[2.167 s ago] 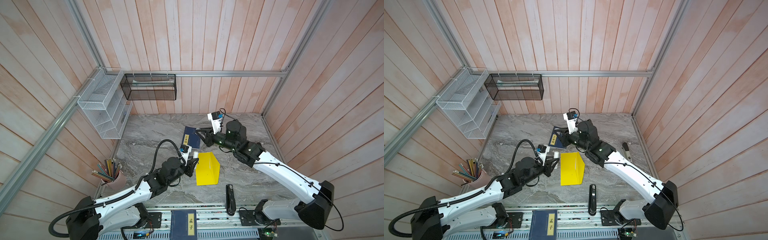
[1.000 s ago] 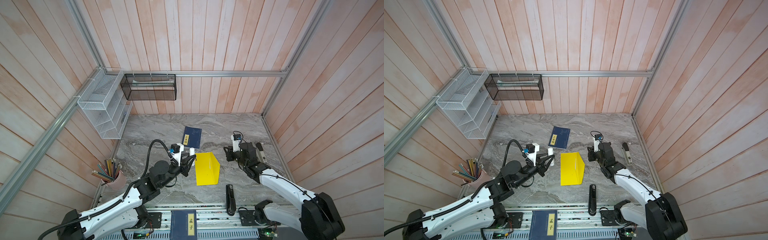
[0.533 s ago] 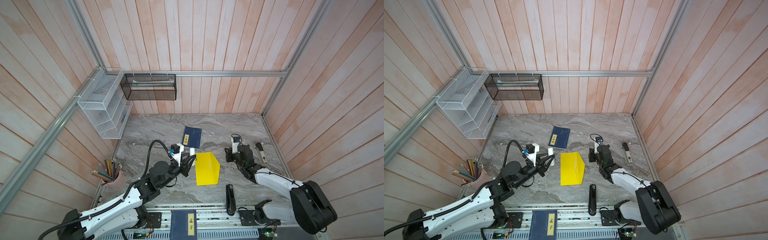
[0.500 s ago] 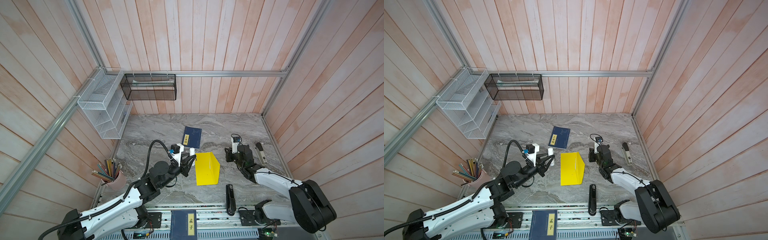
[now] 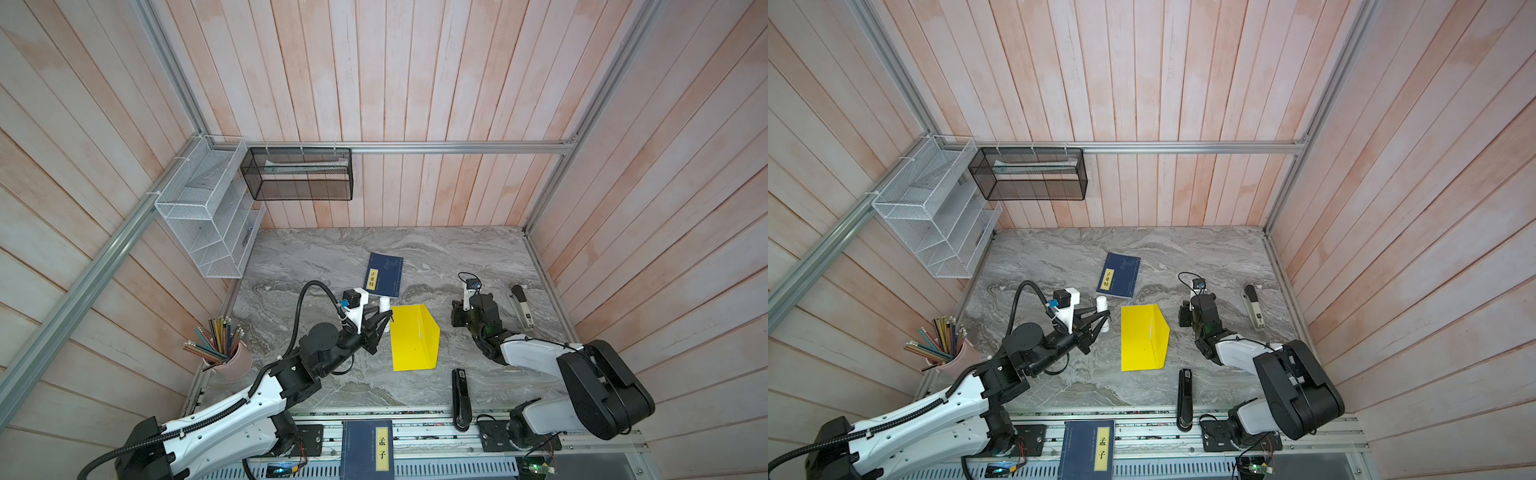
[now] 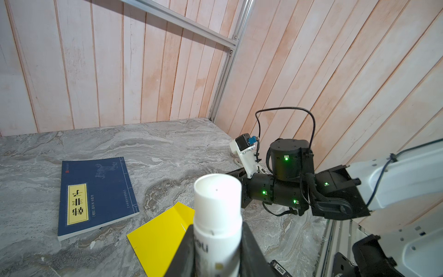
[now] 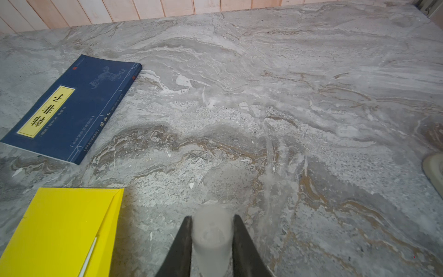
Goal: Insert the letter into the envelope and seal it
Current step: 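Lower the held cap toward the table with the right gripper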
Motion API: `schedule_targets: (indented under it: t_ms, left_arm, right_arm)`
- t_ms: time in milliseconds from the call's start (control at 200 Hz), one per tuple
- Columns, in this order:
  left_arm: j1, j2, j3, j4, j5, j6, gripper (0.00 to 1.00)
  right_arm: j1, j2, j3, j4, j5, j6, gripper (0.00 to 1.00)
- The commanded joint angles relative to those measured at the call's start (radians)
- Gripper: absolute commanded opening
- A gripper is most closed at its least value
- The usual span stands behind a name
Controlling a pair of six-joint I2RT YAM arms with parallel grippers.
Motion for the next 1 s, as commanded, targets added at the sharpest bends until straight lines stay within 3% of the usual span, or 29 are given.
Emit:
schedule_targets:
  t_ms: [0,145,995]
  left_arm:
    - [-0.004,0.004,-0.004,0.03,0.004,0.016,0.0]
    - [-0.004,0.005,-0.002,0.032,0.006,0.015,0.0]
    - [-0.004,0.004,-0.009,0.039,-0.002,0.016,0.0]
  right_arm:
    - [-0.007,0.037,0.02,0.016,0.035,0.044,0.0]
    - [-0.007,0.078,0.024,0.038,0.003,0.077,0.0]
    - [0.032,0.178,0.001,0.111,0.093,0.089,0.02]
